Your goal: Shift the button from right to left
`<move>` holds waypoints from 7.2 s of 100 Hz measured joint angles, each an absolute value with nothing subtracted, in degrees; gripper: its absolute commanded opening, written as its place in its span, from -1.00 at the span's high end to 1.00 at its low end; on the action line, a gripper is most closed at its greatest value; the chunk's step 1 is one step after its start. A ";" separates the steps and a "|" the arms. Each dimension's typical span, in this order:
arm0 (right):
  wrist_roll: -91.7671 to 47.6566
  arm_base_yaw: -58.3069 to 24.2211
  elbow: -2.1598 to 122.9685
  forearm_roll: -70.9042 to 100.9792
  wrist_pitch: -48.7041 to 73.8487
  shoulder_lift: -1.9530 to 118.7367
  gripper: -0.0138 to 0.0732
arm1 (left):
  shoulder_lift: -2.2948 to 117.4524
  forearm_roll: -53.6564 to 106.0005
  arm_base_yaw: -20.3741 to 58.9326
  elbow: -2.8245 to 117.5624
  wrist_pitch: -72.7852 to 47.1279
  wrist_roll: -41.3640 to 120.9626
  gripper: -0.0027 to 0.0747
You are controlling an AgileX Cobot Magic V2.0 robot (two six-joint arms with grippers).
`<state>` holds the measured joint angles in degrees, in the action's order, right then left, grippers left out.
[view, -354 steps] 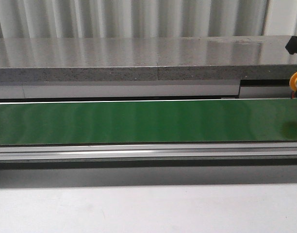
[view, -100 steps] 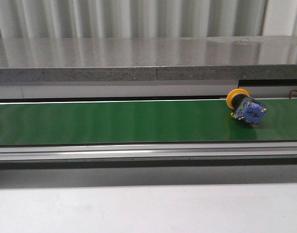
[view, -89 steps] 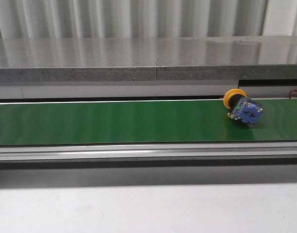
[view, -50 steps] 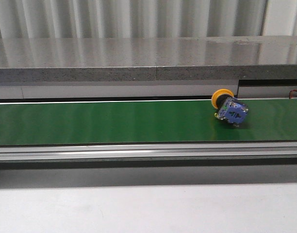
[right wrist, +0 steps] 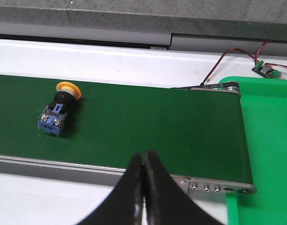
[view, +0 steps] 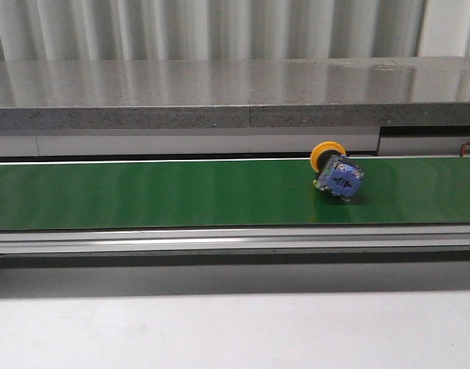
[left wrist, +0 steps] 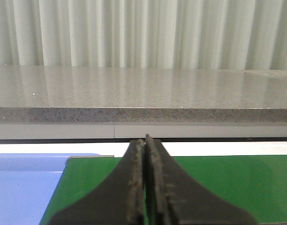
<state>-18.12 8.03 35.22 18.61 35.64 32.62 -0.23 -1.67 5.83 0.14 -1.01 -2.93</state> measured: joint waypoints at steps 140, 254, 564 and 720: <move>-18.12 8.03 35.22 18.61 35.64 32.62 0.84 | 61.37 2.75 5.83 48.29 -41.77 -2.93 0.98; -18.12 8.03 35.22 18.61 35.64 32.62 0.84 | 66.52 8.43 15.73 54.26 -43.41 -1.73 -0.75; -18.19 8.03 35.22 18.61 36.07 32.62 0.84 | 103.08 -11.12 -14.21 72.54 -39.22 -4.64 0.98; -18.19 8.03 35.22 18.61 36.27 32.62 0.84 | 108.64 2.78 -20.96 71.67 -38.33 2.01 -0.55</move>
<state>-18.19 8.03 35.22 18.61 36.27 32.62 108.64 2.78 -20.96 71.67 -38.33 2.01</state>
